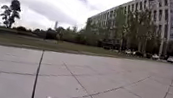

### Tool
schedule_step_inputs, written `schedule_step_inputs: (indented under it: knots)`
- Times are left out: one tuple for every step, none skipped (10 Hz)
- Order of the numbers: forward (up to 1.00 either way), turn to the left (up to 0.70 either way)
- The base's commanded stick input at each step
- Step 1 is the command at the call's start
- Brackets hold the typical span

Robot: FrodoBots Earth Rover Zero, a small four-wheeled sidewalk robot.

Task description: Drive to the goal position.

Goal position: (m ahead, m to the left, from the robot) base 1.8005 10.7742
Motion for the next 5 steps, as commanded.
schedule_step_inputs:
  knots:
    - [0.5, 0.5]
    - [0.5, 0.5]
    - [0.5, 0.5]
    - [0.5, 0.5]
    - [0.5, 0.5]
